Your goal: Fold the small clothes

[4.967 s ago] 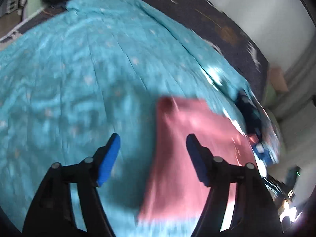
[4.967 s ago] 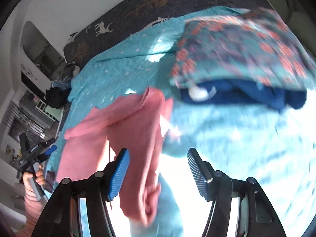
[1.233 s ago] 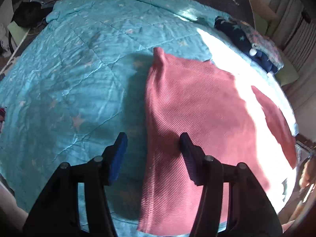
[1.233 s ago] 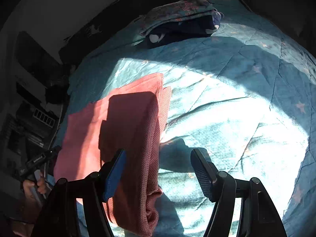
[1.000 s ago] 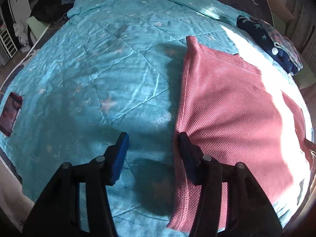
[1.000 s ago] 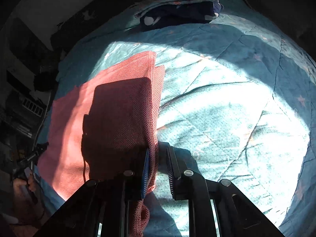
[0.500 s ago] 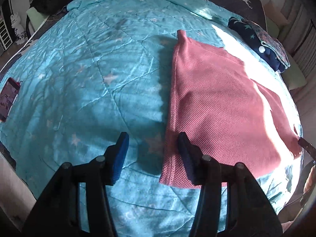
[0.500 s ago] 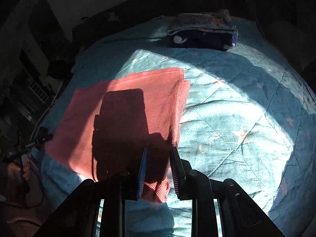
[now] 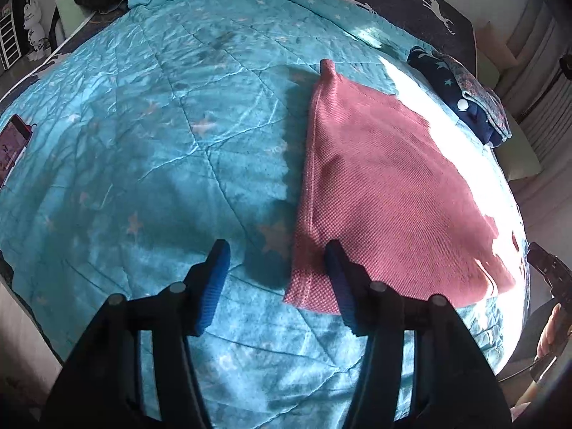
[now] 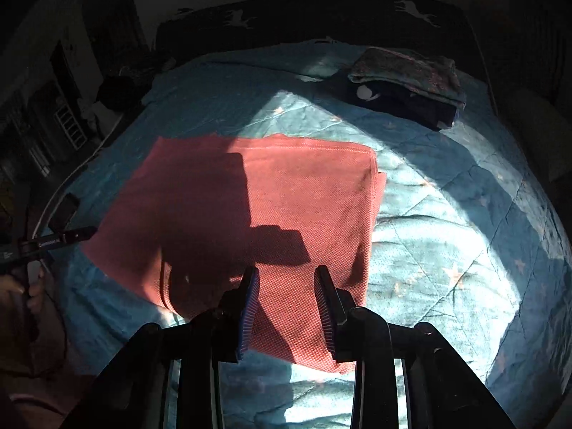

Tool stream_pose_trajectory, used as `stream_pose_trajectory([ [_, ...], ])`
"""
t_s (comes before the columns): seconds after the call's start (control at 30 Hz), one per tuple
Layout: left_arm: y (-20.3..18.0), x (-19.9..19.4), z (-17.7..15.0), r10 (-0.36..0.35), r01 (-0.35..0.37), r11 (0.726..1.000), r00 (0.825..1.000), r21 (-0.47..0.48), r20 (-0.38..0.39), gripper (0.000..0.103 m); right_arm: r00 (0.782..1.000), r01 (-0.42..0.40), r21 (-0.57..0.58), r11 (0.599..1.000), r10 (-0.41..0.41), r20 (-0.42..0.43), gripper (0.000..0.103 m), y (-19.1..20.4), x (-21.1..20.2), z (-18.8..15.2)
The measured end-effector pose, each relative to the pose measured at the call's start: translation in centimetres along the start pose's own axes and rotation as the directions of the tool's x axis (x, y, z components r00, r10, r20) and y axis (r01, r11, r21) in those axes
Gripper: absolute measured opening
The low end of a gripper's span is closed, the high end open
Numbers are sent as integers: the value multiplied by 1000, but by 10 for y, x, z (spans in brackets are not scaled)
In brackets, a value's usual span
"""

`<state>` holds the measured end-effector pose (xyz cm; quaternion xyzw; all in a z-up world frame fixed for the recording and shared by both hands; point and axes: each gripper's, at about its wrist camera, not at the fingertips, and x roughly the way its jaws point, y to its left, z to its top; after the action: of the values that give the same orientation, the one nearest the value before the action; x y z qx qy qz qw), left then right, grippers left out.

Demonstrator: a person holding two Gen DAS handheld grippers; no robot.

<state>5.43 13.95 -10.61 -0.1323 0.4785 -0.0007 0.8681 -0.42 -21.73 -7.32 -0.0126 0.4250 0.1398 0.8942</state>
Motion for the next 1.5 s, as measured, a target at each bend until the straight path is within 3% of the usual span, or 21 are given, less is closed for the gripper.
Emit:
stream_pose_trajectory([
  [0.27,33,-9,-3,16,-15,999,999,-42,33,64,995,-98,-268,958,87,-53,37,98,38,10],
  [0.37,57,-13,-5,23,-18,995,999,-102,40,64,994,-108,-408,906,90,-64,43,143,49,5],
  [0.6,95,-24,-9,36,-22,980,997,-200,67,64,994,-107,-675,730,79,-72,54,237,80,-14],
  [0.8,104,-26,-4,30,-14,980,997,-199,74,64,999,-32,-726,687,8,-36,58,277,114,-23],
  [0.9,106,-23,0,26,-13,982,997,-191,67,65,1000,21,-719,695,-18,12,61,282,120,-21],
  [1.07,104,-18,11,-3,17,982,997,-187,74,65,996,89,-641,762,-86,37,61,274,132,-5],
  [1.17,100,-17,15,-13,26,985,997,-172,75,65,995,100,-632,768,-94,43,61,276,135,0],
  [1.2,98,-17,17,-15,27,986,997,-167,75,65,995,102,-636,765,-91,51,58,278,135,0],
  [1.27,97,-16,19,-18,30,986,997,-164,75,65,994,105,-643,759,-83,64,43,278,135,-1],
  [1.33,96,-15,22,-24,36,986,997,-165,72,64,993,119,-629,769,-86,82,18,275,135,2],
  [1.5,88,-10,33,-66,75,985,996,-153,67,64,999,-34,-467,884,43,8,12,246,124,24],
])
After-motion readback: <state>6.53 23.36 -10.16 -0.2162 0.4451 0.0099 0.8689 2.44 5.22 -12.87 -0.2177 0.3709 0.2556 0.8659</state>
